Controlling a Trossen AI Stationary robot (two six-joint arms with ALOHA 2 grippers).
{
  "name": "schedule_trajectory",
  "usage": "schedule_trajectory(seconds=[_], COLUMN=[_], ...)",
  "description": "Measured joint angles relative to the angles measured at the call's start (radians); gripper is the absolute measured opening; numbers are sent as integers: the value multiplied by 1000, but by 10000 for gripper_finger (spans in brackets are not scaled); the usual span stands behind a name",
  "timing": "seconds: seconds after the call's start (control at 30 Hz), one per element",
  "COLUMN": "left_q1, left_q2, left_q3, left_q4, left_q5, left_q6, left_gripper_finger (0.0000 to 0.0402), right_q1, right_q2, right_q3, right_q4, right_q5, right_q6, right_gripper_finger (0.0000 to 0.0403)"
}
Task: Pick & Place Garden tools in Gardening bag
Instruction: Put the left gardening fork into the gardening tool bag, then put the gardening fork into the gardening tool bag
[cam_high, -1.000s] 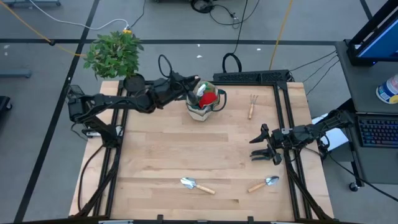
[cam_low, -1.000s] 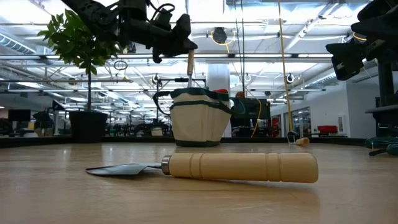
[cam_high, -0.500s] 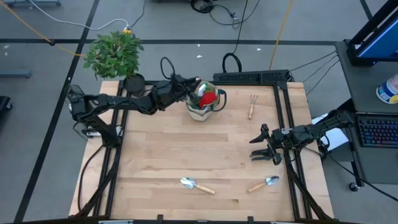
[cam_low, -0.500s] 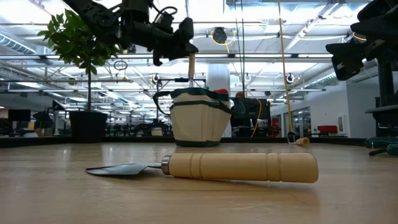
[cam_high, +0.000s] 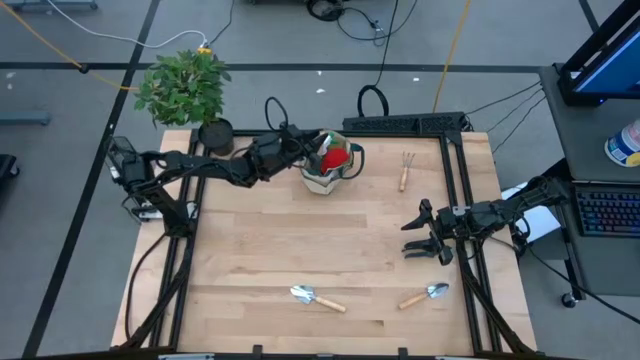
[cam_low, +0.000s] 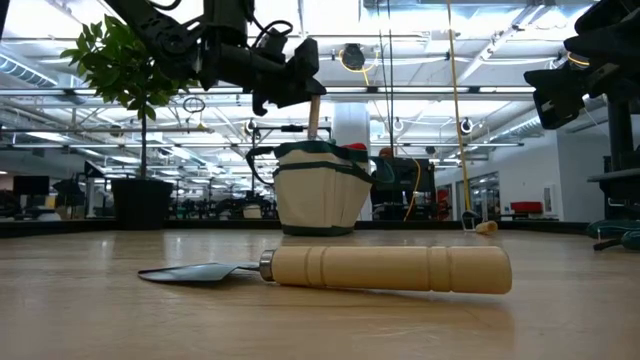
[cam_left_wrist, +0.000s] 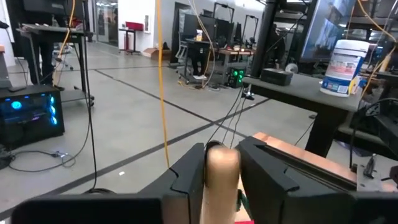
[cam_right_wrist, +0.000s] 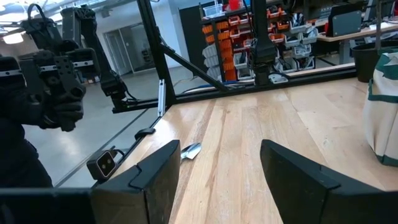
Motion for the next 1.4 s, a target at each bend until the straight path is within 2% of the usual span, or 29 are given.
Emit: schedule_trajectory(seconds=[0.3, 0.5, 0.73, 0.87, 1.07, 1.23, 1.4], left_q1=[0, 0, -14, -48, -104, -152, -173], left_q2=[-8, -8, -8, -8, -8, -8, -36], left_q3=[0, 0, 27, 74, 149, 214, 242], left_q4=[12, 86, 146, 97, -12, -186, -221], left_q5=[7, 11, 173, 243, 246, 244, 238], left_q6=[32, 81, -7, -14, -15, 30, 20], left_gripper_finger=[115, 116, 117, 117, 118, 118, 118], right_q1=[0, 0, 0, 0, 0, 0, 0], right_q2=[0, 0, 0, 0, 0, 0, 0], right_q3=[0, 0, 0, 0, 0, 0, 0], right_q4=[0, 0, 0, 0, 0, 0, 0], right_q5=[0, 0, 0, 21, 55, 52, 52], right_q6=[0, 0, 0, 0, 0, 0, 0], right_gripper_finger=[215, 215, 215, 215, 215, 215, 215])
